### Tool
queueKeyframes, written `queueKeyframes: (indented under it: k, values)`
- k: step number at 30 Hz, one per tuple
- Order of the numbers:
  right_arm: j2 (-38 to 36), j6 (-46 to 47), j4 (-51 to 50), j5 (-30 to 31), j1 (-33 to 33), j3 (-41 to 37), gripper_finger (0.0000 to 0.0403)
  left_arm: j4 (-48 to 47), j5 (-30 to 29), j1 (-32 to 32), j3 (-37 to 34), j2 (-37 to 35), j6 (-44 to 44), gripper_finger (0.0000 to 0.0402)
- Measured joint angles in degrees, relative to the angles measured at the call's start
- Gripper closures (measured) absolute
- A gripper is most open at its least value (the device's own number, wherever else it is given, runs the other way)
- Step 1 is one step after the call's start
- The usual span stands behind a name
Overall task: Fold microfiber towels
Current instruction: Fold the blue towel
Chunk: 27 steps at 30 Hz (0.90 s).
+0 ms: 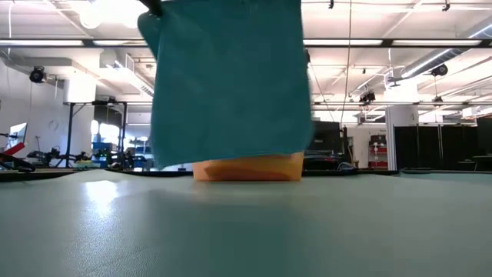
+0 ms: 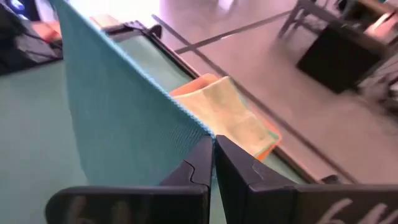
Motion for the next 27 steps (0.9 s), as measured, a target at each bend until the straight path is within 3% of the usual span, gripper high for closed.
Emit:
queueKeyframes:
  k: [7, 10, 14, 16, 19, 21, 23, 27]
  values:
    - [3.2, -7.5, -0.3, 8.7, -3.6, 0.0, 0.0394, 3.4, -10.7, 1.5, 0.5, 0.0, 9.2, 0.0401]
    - [3.6, -8.9, -0.4, 12.2, -4.9, 0.0, 0.0394, 4.4, -11.6, 2.7, 0.5, 0.0, 10.6, 0.0401]
    - [3.6, -8.6, -0.4, 9.7, -4.7, 0.0, 0.0394, 4.1, -10.8, 3.1, 0.3, 0.0, 6.6, 0.0401]
    - [3.6, -6.9, -0.3, 5.1, -3.8, -0.4, 0.0394, 3.7, -4.9, 2.9, 0.2, 0.0, 0.9, 0.0401]
    - [3.6, -2.6, -0.2, -4.0, -2.1, -2.4, 0.0394, 3.5, 12.4, 2.2, -1.3, 0.0, -9.6, 0.0401]
    - [3.6, 0.6, -0.3, -9.5, -0.7, -4.6, 0.0394, 3.6, 20.9, 0.8, -3.6, 0.2, -15.6, 0.0401]
    - [3.6, 3.6, 0.2, -14.0, 0.6, -7.1, 0.0394, 4.3, 25.7, -1.4, -6.7, 0.7, -21.0, 0.0401]
    - [3.6, 6.7, 5.5, -21.9, 3.3, -12.8, 0.0394, 8.0, 28.5, -6.3, -13.8, 2.4, -28.6, 0.0401]
